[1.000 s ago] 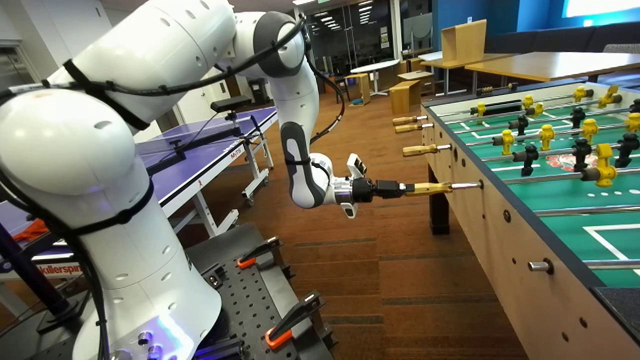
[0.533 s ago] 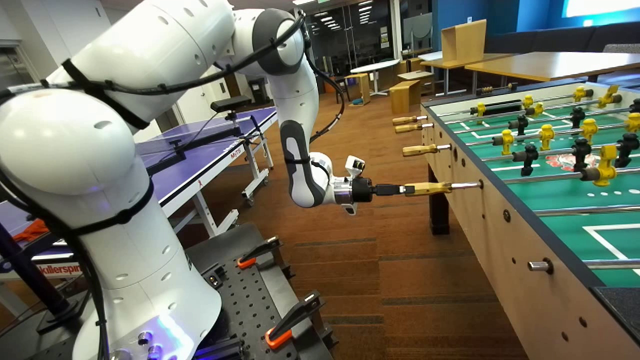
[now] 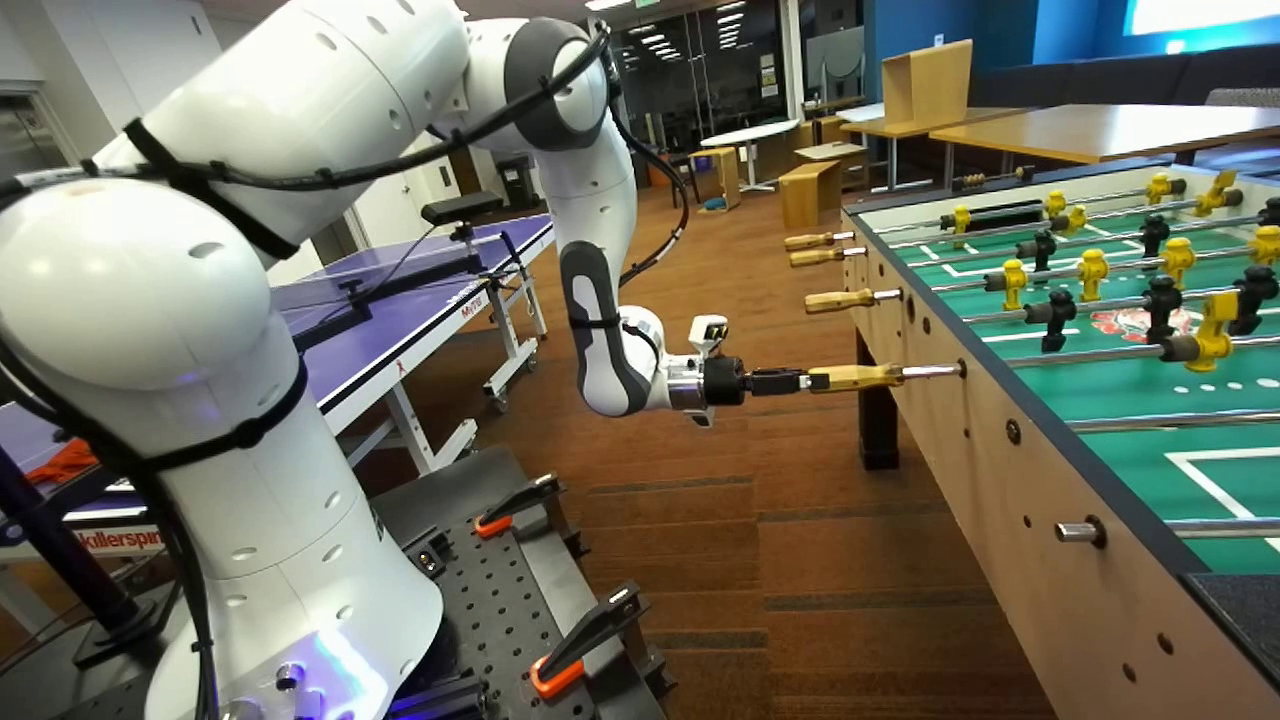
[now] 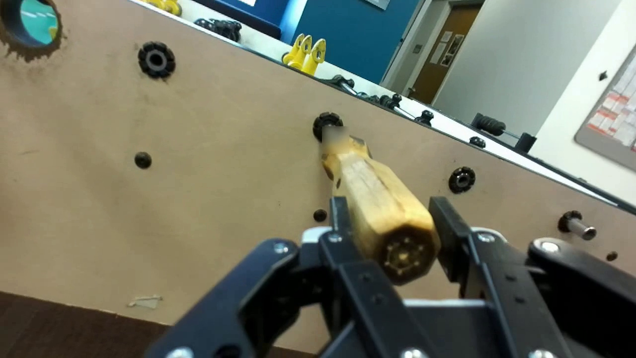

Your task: Rotate the third rod backwards

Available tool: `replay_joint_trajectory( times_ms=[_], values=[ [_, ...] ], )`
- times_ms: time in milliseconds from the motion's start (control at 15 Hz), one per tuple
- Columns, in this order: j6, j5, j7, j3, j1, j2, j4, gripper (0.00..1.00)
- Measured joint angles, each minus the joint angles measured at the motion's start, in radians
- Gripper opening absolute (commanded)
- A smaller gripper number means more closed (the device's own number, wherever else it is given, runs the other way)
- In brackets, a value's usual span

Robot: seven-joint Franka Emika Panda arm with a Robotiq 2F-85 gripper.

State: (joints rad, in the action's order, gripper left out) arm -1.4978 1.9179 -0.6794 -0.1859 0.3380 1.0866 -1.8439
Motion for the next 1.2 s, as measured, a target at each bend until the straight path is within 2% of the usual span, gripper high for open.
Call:
replay_joint_trajectory(
  times_ms=[600,1200],
  values=[
    [0.004,0.017,0.421,0.001,-0.004,-0.001,-0.012,0.18],
    [0.007,0.040,0.899,-0.001,-0.016,0.000,-0.022,0.18]
  ],
)
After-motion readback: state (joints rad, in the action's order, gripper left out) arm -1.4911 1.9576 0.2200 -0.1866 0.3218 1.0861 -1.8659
